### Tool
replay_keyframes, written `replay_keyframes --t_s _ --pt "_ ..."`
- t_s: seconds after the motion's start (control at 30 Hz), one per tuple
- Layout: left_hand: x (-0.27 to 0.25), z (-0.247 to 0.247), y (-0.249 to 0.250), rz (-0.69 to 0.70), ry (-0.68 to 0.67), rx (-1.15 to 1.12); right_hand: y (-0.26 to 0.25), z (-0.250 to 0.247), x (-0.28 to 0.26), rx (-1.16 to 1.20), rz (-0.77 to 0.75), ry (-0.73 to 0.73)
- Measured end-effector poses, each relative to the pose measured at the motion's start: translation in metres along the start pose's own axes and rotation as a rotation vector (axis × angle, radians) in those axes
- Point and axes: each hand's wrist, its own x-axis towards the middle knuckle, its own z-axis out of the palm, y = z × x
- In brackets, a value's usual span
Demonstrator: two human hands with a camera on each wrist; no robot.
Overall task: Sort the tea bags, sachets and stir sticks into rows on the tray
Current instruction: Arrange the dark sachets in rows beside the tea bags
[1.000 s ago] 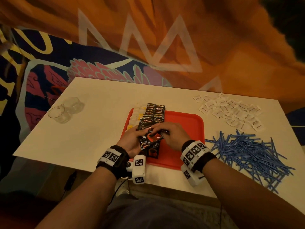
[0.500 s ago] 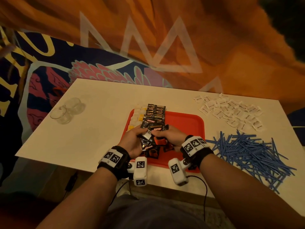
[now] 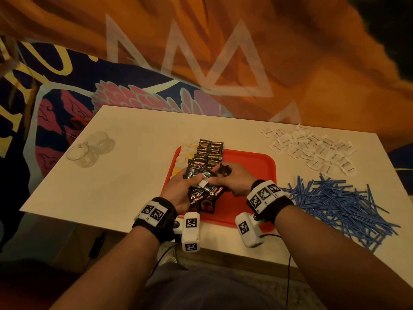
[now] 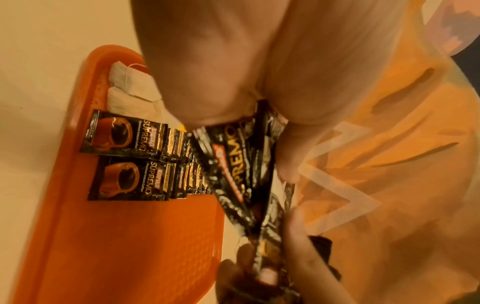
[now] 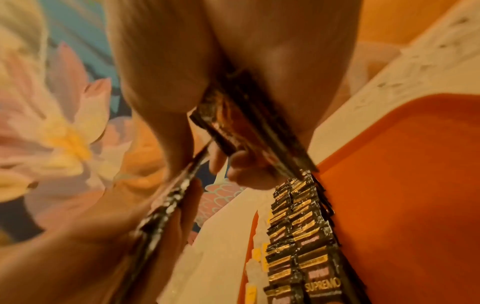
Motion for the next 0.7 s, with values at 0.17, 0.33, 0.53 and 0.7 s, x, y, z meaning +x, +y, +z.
replay_keyframes --t_s 0.17,0.33,0.53,0.7 --pt "-0.003 0.007 -0.001 -0.016 -0.005 -0.079 0.003 0.002 0.002 -0.119 0.017 0.030" --pt "0.003 0.004 -0.001 -0.002 0.073 -0.087 0.002 -0.007 0.000 -0.141 -0.130 0.245" --pt "0.006 0.006 0.000 -0.018 0.113 -0.138 -0.009 -0.003 -0.006 -0.146 -0.521 0.346" --pt "0.004 0.014 0.006 -0.006 0.073 -0.277 0.005 0.006 -0.005 -0.642 -0.738 0.258"
